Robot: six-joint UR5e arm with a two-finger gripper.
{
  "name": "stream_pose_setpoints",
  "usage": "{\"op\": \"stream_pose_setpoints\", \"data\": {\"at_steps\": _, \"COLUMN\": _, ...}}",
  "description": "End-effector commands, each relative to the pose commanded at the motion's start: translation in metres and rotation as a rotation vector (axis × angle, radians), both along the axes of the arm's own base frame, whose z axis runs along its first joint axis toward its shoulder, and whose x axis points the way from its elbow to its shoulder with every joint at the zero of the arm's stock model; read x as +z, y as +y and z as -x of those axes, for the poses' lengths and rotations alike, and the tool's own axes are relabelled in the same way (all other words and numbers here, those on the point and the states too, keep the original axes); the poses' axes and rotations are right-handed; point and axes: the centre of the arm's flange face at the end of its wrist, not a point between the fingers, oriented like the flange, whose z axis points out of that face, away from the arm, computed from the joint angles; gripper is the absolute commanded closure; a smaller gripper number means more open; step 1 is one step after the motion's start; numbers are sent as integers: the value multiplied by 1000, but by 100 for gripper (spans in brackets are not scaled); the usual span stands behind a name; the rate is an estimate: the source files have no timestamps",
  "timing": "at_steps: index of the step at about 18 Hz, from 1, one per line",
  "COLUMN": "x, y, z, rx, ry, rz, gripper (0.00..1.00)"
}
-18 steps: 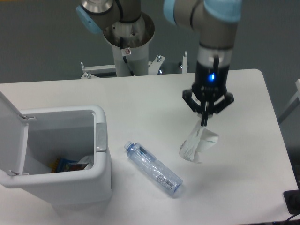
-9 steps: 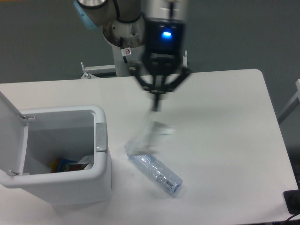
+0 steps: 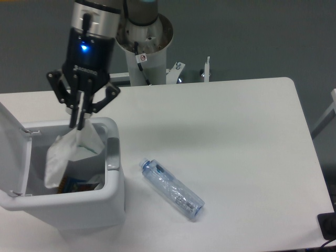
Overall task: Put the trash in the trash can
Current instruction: 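Open the gripper to drop the bag into the bin, then move the gripper to the clear water bottle and close around it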
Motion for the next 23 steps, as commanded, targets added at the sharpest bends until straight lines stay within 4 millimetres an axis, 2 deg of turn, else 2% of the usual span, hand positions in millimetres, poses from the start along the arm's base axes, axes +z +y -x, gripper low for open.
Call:
{"op": "stream_pose_setpoints", "data": {"at_steps": 3, "x": 9, "y": 0, "z": 3, "rx": 44, "ry": -41, "rz": -18, "gripper": 0}}
{"op": "stream_pose_setpoints", "data": {"at_steps": 4, "x": 11, "y": -2, "z": 17, "rx": 108, "ry": -72, "rz": -18, "gripper": 0}}
{"op": "stream_pose_setpoints", "data": {"at_steps": 5, "x": 11, "y": -7, "z": 38, "rx": 192, "ry": -117, "rz": -21, "gripper": 0}}
{"op": "stream_pose_setpoints", "data": {"at_steps": 8, "x": -21, "y": -29, "z": 128, "rx": 414, "ry": -224, "rz": 14, "gripper": 0}}
{"op": "stream_pose_setpoints", "data": {"at_steps": 9, "x": -38, "y": -32, "z": 153, "rx": 459, "ry": -251, "rz": 33, "gripper": 0}}
{"op": "stream_pose_setpoints", "data": {"at_steps": 12, "x": -84, "y": -33, "z": 206, "rx": 551, "ry": -322, "rz": 87, "gripper": 0}}
{"op": "stream_pose_setpoints", "data": {"at_steps": 15, "x": -151, "y": -16, "z": 254, "rx": 640, "ry": -295, "rz": 221, "gripper": 0}}
{"op": "stream_pose_setpoints", "data": {"at_steps": 16, "x": -165, "y": -11, "z": 265, "rx": 655, "ry": -286, "rz": 247, "gripper": 0}}
{"op": "stream_pose_setpoints", "data": {"at_steps": 21, "x": -245, "y": 8, "z": 280, "rx": 668, "ry": -313, "rz": 371, "gripper": 0}}
{"op": "stream_pose_setpoints", "data": {"at_steps": 23, "x": -281, "y": 16, "z": 278, "rx": 671, "ry": -306, "rz": 440, "gripper": 0}}
